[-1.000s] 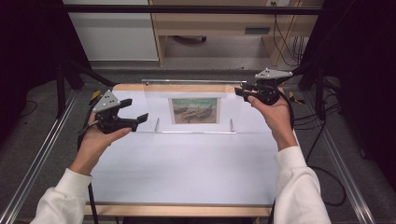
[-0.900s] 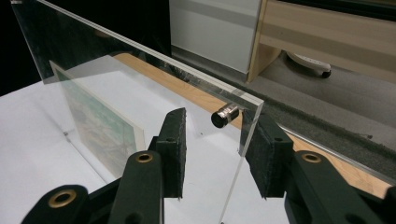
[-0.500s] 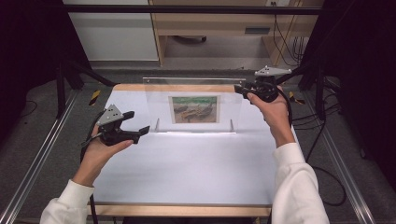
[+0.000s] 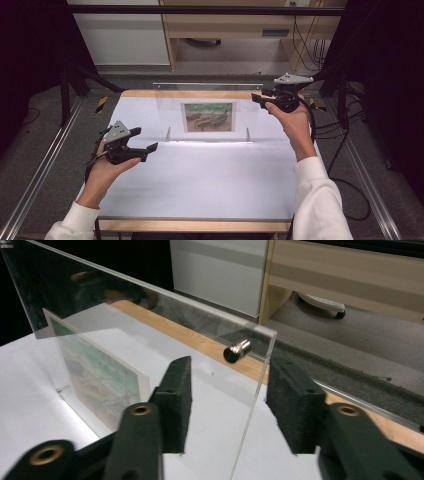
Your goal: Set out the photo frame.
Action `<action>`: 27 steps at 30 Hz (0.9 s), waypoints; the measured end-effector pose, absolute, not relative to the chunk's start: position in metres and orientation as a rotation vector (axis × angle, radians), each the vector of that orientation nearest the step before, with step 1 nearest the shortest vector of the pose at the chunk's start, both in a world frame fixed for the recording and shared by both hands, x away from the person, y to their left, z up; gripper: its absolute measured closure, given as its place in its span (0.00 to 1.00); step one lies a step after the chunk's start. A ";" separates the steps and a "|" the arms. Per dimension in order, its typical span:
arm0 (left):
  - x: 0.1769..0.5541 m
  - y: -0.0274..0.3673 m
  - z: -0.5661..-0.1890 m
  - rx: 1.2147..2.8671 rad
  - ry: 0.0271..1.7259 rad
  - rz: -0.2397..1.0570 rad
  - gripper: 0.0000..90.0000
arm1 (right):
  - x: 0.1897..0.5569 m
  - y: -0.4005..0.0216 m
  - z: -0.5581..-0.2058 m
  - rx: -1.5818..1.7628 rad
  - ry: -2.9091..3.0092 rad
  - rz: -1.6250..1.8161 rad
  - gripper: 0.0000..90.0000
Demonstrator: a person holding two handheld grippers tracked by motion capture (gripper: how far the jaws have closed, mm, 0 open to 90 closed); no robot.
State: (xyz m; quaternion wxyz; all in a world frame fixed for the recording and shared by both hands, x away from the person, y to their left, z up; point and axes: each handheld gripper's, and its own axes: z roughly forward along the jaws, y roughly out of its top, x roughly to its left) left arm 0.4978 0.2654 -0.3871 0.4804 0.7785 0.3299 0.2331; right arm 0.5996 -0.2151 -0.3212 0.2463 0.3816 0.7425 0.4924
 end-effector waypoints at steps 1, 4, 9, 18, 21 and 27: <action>0.497 0.266 -0.387 1.900 0.807 0.569 0.15 | 0.597 -0.215 -0.323 1.034 2.019 1.329 0.51; 0.495 0.266 -0.390 1.896 0.826 0.577 0.13 | 0.588 -0.214 -0.328 1.033 2.023 1.288 0.41; 0.491 0.265 -0.398 1.902 0.855 0.586 0.08 | 0.566 -0.216 -0.338 1.038 1.997 1.225 0.28; 0.482 0.266 -0.417 1.904 0.890 0.585 0.07 | 0.528 -0.228 -0.352 1.092 1.959 1.183 0.14; 0.476 0.270 -0.422 1.896 0.889 0.592 0.07 | 0.512 -0.232 -0.361 1.096 1.953 1.168 0.14; 0.468 0.280 -0.427 1.877 0.907 0.623 0.07 | 0.493 -0.237 -0.377 1.120 1.945 1.151 0.13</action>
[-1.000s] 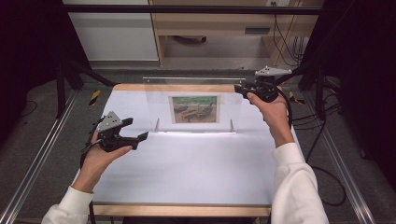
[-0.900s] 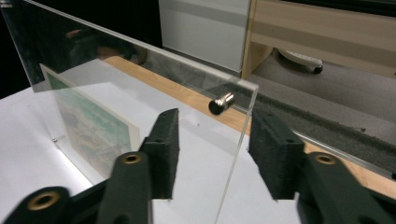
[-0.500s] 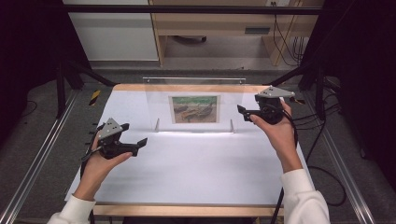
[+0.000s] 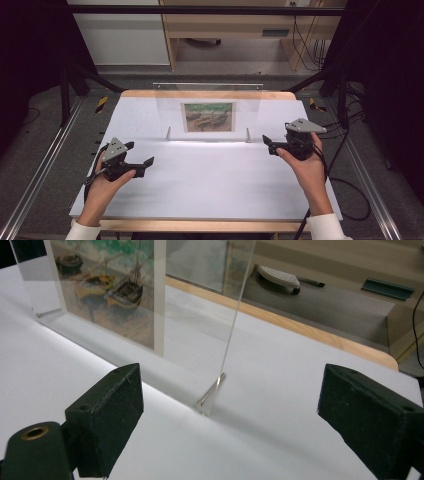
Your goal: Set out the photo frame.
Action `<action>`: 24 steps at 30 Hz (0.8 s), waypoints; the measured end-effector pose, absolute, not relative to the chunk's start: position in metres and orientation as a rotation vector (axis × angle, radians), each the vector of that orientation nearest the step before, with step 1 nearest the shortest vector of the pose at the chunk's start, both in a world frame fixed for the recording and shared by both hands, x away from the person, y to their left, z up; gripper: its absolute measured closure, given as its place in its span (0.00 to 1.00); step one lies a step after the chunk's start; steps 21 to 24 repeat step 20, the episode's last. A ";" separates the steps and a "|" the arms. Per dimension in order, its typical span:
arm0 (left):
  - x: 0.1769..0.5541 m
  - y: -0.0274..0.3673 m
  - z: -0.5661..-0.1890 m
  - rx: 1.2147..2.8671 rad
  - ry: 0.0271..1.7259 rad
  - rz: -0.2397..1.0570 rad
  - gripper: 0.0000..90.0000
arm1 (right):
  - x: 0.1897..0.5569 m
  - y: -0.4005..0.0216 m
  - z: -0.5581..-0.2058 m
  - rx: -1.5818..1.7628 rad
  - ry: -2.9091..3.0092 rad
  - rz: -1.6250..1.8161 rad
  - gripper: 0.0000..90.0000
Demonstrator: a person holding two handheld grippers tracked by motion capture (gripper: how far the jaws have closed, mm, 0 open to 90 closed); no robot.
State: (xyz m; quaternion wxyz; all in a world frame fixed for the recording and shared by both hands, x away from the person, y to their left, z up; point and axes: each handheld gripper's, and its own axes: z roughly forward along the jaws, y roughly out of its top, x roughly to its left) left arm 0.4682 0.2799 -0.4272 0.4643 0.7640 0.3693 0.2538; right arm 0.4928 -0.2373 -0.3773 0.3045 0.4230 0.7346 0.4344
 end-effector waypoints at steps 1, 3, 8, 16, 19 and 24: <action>0.467 0.282 -0.428 1.870 0.913 0.625 0.07 | 0.487 -0.240 -0.384 1.128 1.933 1.138 0.13; 0.465 0.290 -0.433 1.855 0.924 0.625 0.07 | 0.482 -0.243 -0.390 1.142 1.922 1.135 0.12; 0.460 0.306 -0.443 1.800 0.984 0.641 0.07 | 0.466 -0.255 -0.416 1.199 1.904 1.107 0.10; 0.454 0.320 -0.462 1.802 1.041 0.680 0.07 | 0.452 -0.272 -0.442 1.287 1.891 1.105 0.09; 0.454 0.322 -0.467 1.823 1.063 0.659 0.07 | 0.448 -0.278 -0.458 1.329 1.904 1.076 0.09; 0.454 0.322 -0.468 1.826 1.066 0.659 0.07 | 0.447 -0.279 -0.461 1.336 1.906 1.071 0.09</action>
